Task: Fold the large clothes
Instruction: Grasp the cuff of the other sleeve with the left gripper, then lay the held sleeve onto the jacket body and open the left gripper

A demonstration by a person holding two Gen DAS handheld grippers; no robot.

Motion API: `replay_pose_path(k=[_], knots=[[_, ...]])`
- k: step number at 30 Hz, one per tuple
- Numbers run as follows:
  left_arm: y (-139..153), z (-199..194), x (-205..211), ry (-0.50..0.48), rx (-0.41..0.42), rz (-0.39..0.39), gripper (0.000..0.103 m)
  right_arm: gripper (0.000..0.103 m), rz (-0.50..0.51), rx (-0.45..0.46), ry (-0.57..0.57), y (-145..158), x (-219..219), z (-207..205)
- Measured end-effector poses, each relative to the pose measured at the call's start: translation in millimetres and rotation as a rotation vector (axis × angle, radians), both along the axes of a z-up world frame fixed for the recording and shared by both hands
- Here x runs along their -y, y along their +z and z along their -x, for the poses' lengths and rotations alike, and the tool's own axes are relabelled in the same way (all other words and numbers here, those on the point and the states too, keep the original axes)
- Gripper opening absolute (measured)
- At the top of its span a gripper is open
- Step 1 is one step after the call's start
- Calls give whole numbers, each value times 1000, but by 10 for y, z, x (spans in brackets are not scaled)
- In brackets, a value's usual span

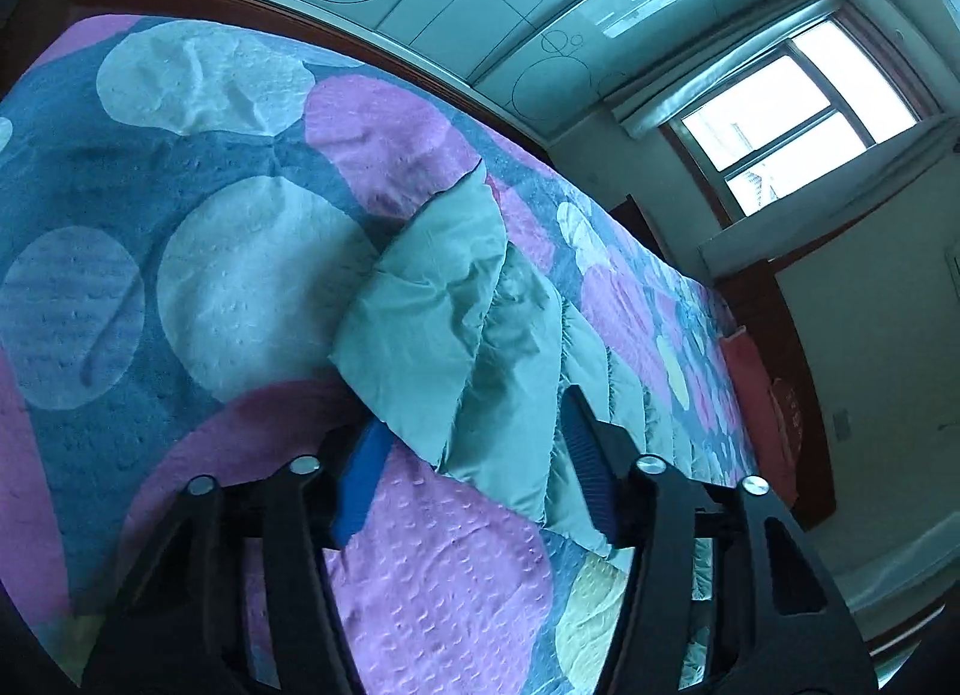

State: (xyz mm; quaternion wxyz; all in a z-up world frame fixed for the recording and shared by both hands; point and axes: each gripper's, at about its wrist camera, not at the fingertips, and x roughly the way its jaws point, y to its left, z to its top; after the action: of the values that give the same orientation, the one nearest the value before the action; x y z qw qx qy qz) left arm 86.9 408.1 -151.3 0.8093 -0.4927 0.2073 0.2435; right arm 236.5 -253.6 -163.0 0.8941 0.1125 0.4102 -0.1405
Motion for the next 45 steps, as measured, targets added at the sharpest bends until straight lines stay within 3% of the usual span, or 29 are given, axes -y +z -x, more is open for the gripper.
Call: replay_pose_path(k=[2,8,12,20,29,36,45], knots=[[-16,-5,14,3,-17,-19,34,62,-2,3,-1,1,2,4],[-94,-91,153,-4,-59,-60,6,63,-4,8,-3,1,3,14],[-29,-155,224,-16,-97,-130,3,63,-4,8,-2,-2,6,14],[397,-478,713,-123,-119,-372,2,63,-10,13,-3,-1,10,27],[677,-1063,1792,-394,-91,-569,2,63,-21,23,-5,-3,21,29],[747,-1502,2861,-644,-69,-660,2,63,-26,28,-8,-2,21,44],[615,-1779,4107,-916,-51,-770,2,63,-31,33,-9,0,23,48]])
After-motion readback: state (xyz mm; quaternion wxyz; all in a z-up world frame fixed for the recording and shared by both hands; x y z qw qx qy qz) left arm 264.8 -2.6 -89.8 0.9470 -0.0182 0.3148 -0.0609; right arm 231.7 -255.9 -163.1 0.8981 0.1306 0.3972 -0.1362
